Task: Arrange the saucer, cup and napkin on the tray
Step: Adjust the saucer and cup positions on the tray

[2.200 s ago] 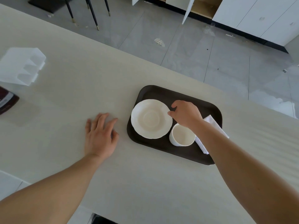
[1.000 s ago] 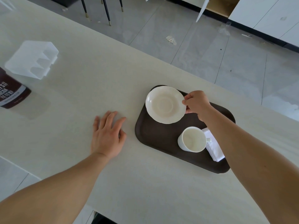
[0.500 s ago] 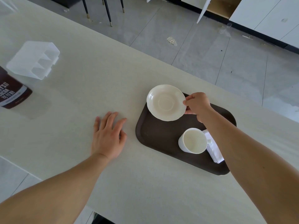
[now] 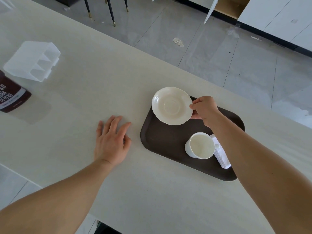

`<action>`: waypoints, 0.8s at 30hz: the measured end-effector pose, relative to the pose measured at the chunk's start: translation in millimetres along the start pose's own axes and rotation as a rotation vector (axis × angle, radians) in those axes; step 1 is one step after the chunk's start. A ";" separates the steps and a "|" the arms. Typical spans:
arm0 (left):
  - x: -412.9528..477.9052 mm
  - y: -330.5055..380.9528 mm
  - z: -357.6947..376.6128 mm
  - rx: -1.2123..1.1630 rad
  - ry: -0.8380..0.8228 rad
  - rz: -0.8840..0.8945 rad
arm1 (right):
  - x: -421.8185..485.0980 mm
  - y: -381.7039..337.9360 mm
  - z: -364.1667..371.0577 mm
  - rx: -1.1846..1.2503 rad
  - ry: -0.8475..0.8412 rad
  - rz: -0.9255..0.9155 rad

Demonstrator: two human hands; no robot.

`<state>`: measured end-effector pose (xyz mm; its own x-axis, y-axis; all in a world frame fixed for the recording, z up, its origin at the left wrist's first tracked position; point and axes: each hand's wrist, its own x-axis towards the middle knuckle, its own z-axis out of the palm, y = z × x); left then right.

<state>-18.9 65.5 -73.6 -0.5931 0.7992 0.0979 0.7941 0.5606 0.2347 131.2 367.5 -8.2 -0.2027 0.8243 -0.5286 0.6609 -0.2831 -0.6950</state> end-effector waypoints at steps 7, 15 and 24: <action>0.0 -2.1 3.3 0.003 0.009 0.004 | -0.7 -1.1 -0.2 0.009 -0.004 0.008; 0.1 -4.3 7.2 0.009 0.028 0.017 | -2.6 1.9 -1.7 0.065 -0.017 0.004; -0.1 -0.7 1.4 -0.026 0.007 0.000 | -24.5 23.0 -46.4 0.025 0.007 -0.155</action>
<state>-19.2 65.3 -75.1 -0.5945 0.7972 0.1049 0.7903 0.5552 0.2594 185.0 363.5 11.3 -0.2959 0.8622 -0.4111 0.6035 -0.1648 -0.7801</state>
